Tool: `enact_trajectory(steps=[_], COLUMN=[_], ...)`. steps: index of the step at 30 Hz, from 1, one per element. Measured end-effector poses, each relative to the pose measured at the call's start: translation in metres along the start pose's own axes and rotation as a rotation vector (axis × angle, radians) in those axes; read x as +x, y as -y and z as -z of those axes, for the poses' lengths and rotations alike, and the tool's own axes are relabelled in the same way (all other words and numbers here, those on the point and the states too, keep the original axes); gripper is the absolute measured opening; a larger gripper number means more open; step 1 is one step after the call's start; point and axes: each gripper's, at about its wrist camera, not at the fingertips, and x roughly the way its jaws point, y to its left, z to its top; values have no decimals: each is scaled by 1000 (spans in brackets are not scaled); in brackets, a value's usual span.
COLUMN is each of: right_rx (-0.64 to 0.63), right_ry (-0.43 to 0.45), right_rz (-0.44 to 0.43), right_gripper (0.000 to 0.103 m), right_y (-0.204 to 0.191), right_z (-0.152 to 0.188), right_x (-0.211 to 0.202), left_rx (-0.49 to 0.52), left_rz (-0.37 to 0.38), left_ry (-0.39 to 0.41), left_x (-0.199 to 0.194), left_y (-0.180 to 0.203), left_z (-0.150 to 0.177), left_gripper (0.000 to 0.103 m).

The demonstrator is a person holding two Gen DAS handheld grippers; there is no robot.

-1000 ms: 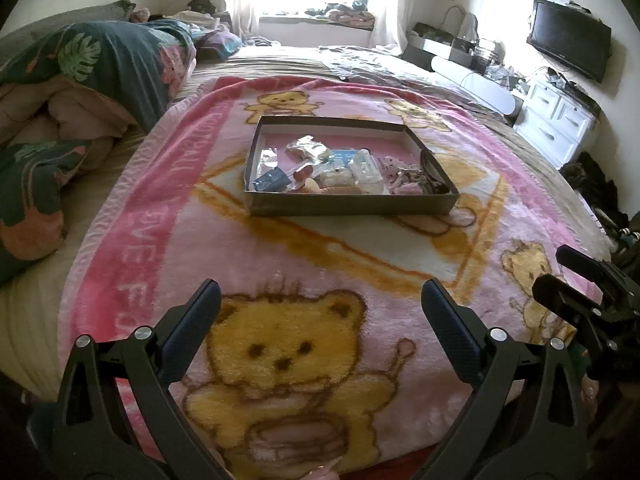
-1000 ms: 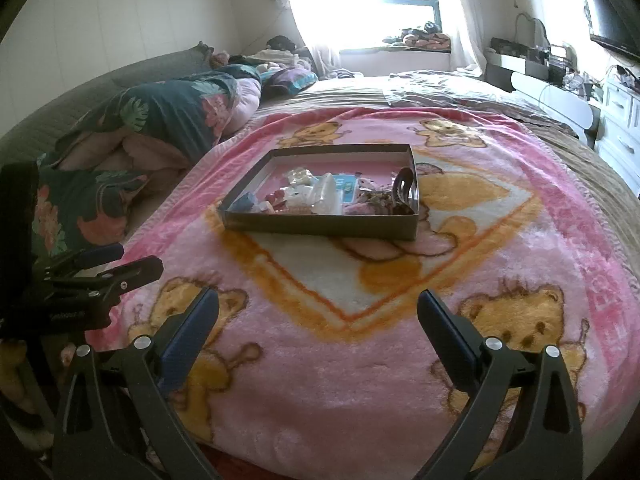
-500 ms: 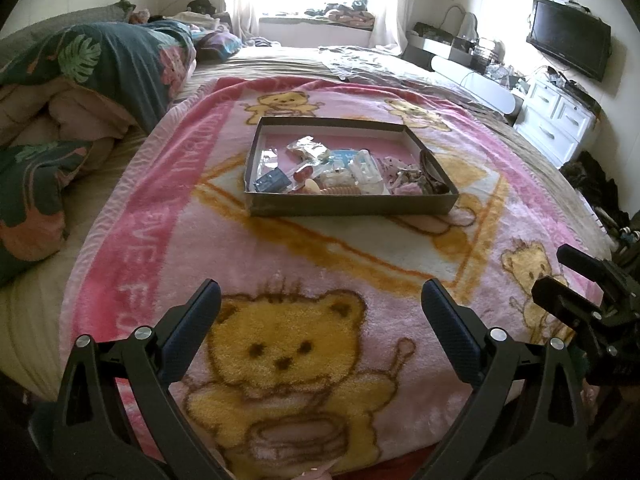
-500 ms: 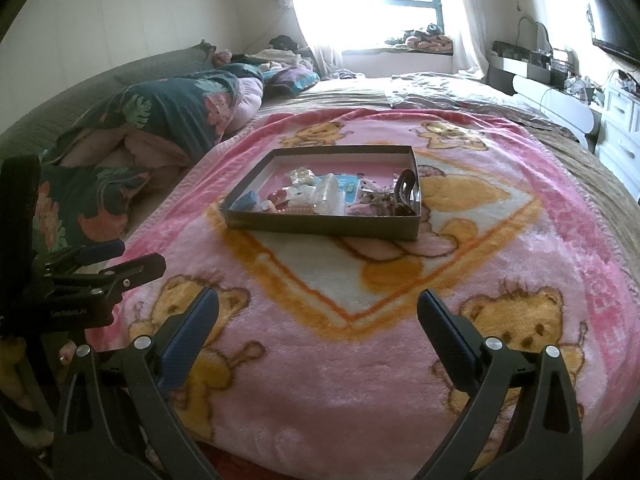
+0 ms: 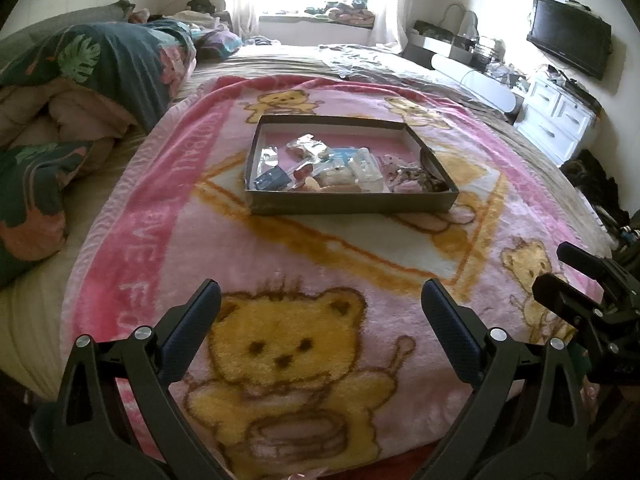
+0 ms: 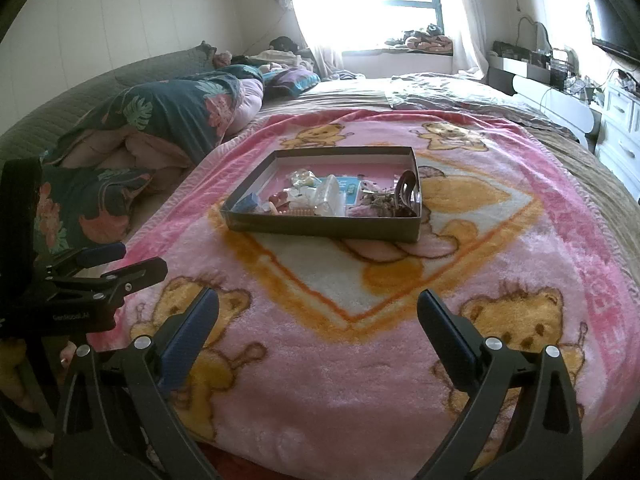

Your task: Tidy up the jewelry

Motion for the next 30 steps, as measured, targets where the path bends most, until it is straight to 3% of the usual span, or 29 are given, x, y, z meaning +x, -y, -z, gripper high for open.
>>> enact_trajectory(steps=[30], right_rx=[-3], right_ry=[-5], right_rz=[2], right_gripper=[99], right_y=[-3], right_z=[0], right_x=[0], left_rx=[-5], left_rz=[-29], left_ry=[-29], left_x=[7], left_y=[-2], left_z=[2], left_gripper=[94])
